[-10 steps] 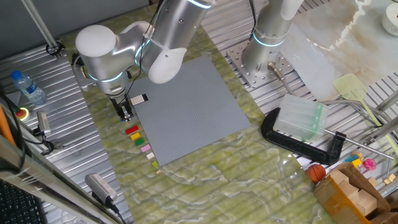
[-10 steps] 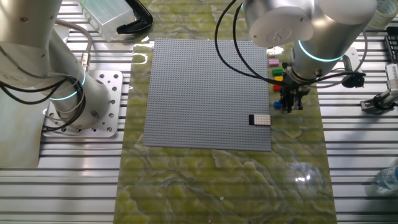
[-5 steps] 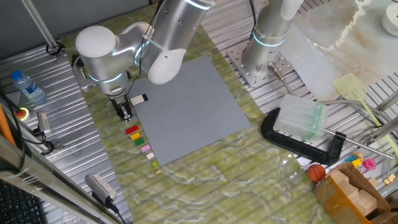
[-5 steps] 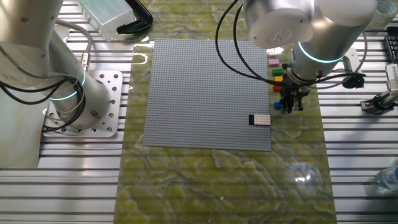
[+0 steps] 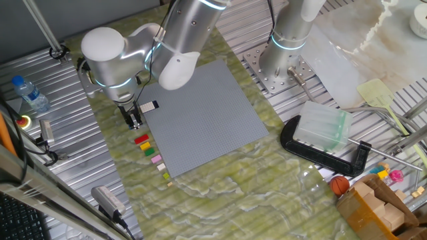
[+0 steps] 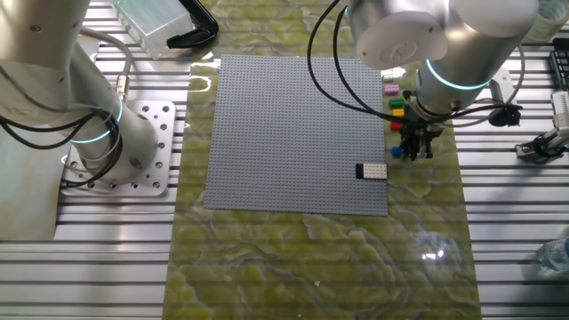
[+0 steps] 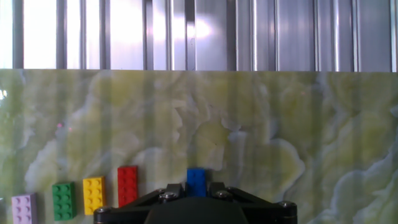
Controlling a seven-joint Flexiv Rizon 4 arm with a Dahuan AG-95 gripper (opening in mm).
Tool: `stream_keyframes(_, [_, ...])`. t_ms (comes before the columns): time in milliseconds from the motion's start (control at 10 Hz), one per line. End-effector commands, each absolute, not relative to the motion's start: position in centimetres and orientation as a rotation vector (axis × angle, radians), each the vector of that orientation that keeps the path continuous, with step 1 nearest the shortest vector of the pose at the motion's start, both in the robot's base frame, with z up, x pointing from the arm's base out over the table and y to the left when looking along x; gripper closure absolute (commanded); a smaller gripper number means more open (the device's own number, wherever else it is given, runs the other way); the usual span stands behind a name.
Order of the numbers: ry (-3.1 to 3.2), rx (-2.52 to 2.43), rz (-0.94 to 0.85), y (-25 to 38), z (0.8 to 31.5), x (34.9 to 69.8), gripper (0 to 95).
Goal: Build with small Lego blocks
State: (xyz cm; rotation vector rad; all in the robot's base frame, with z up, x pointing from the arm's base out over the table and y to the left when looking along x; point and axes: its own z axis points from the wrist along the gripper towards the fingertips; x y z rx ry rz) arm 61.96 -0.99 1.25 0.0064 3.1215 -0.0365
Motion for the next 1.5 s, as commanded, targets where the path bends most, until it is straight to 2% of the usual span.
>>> stream_keyframes(100, [3.127,-0.017,-0.042,-1.9,2.5,61.7,95.0])
stream_keyframes(500, [3.208,0.025,-0.042,-2.9,4.4,60.3,95.0])
stream_keyframes(1100, [3.174,-0.002,-0.056,-4.1,4.4,55.2,95.0])
stream_keyframes(1500, [3.126,0.017,-0.067,-4.5,3.7,54.9,95.0])
